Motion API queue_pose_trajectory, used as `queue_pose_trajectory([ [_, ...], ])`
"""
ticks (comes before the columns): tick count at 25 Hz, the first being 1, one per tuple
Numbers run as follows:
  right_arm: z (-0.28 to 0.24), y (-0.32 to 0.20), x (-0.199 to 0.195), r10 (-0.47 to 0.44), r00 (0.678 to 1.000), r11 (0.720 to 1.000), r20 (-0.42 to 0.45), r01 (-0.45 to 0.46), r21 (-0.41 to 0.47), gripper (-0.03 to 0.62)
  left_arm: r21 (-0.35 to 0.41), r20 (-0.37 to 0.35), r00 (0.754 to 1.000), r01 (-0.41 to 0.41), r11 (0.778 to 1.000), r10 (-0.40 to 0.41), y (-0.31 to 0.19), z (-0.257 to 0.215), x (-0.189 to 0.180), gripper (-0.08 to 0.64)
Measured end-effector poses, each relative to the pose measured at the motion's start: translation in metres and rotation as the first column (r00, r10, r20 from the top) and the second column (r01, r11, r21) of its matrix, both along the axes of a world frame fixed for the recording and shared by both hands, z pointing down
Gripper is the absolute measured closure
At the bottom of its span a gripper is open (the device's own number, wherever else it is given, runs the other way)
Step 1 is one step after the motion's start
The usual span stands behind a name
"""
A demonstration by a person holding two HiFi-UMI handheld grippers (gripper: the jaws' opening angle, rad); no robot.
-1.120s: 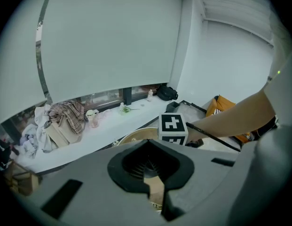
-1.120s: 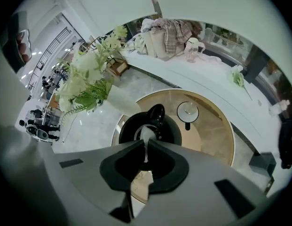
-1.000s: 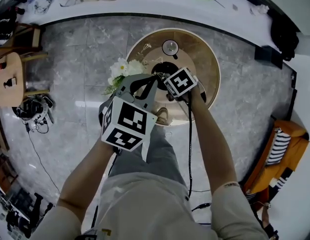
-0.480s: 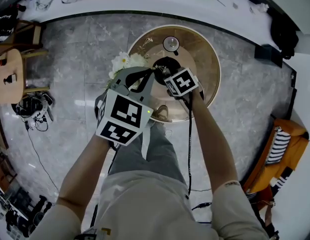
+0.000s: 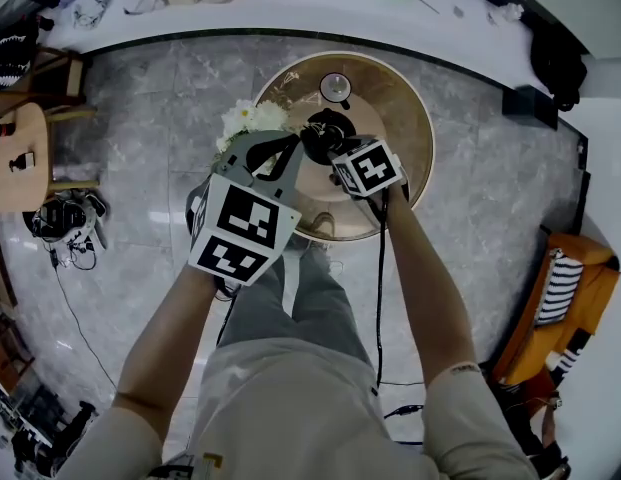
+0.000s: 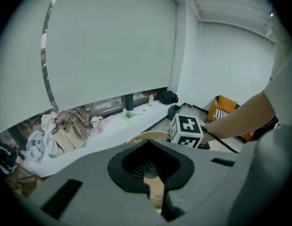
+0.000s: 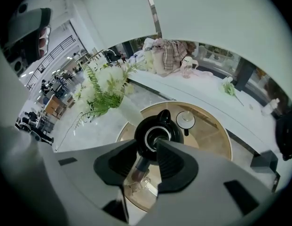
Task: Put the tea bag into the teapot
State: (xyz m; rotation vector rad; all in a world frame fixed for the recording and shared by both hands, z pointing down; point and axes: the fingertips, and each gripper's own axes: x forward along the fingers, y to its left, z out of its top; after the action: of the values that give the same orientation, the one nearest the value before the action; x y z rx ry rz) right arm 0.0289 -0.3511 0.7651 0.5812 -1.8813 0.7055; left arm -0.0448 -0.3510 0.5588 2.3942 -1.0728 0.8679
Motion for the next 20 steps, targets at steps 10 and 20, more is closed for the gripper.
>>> queue_pose_trajectory([
  [10,-0.087,-0.007,0.011,0.084,0.994,0.979,0.07,-0.095,0.178,0.554,0.077,-0.011,1.0,0.008,0.997,-0.007,0.018,-0.05,0.006,0.552],
  [20,-0.221,-0.014,0.011,0.094,0.983,0.912,0.161,-0.15,0.382,0.583,0.175,0.0,0.999,0.047,0.983,-0.048,0.024,-0.117,-0.005,0.552],
])
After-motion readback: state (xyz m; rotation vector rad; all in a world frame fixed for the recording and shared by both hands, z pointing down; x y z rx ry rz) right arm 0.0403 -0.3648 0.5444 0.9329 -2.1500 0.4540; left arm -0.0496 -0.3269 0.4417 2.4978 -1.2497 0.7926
